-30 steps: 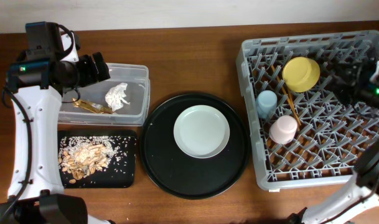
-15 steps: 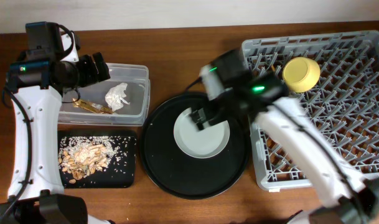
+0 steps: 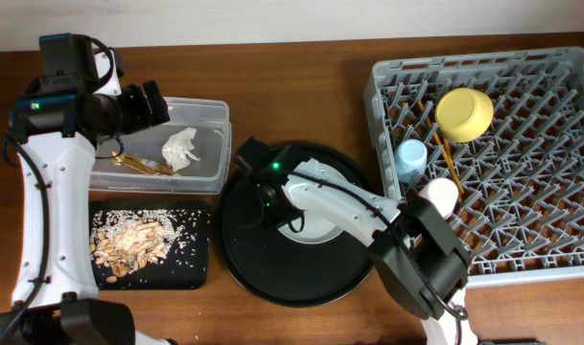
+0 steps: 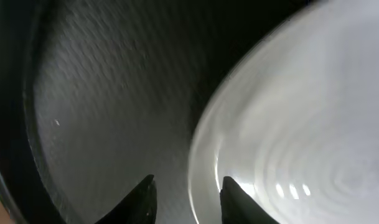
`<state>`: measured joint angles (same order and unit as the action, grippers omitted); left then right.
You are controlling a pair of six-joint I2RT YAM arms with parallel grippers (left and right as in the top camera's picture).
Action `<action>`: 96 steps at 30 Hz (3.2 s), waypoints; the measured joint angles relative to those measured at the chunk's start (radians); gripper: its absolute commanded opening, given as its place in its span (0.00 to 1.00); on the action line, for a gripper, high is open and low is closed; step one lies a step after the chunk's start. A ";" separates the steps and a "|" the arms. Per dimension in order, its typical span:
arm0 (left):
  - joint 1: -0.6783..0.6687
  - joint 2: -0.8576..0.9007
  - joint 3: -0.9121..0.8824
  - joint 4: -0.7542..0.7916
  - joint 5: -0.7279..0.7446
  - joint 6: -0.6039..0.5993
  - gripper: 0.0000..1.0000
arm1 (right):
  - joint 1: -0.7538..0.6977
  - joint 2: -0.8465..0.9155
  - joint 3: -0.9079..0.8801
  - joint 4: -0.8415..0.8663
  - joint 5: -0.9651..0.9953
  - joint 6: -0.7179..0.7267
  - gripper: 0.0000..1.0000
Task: Sort waste into correct bins and load items into the dishwasher rack
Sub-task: 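Grasp the white plate edge with the right gripper, then stand the white plate upright in the rack with the right gripper, then release the plate and lift the right gripper out of the rack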
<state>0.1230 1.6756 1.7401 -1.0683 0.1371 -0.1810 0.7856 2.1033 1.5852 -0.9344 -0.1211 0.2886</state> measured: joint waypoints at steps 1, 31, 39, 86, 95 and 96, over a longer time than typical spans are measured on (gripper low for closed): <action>0.000 0.000 0.000 0.000 0.000 0.000 0.99 | 0.008 0.002 -0.019 0.029 0.000 0.000 0.34; 0.000 0.000 0.000 0.000 0.000 0.000 0.99 | -1.114 -0.650 0.245 -0.671 -0.685 -0.729 0.04; 0.000 0.000 0.000 0.000 0.000 0.000 0.99 | -1.244 -0.295 0.245 -0.710 -0.863 -1.022 0.04; 0.000 0.000 0.000 0.000 0.000 0.000 0.99 | -1.273 -0.542 0.185 -0.741 -0.220 -0.370 0.51; 0.000 0.000 0.000 0.000 0.000 0.000 0.99 | -1.065 -0.632 -0.150 -0.615 0.027 -0.277 0.46; 0.000 0.000 0.000 -0.001 0.000 0.000 0.99 | -1.065 -0.632 -0.184 -0.582 0.031 -0.272 0.36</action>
<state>0.1230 1.6756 1.7401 -1.0691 0.1371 -0.1810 -0.2798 1.4712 1.4010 -1.5162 -0.0902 0.0162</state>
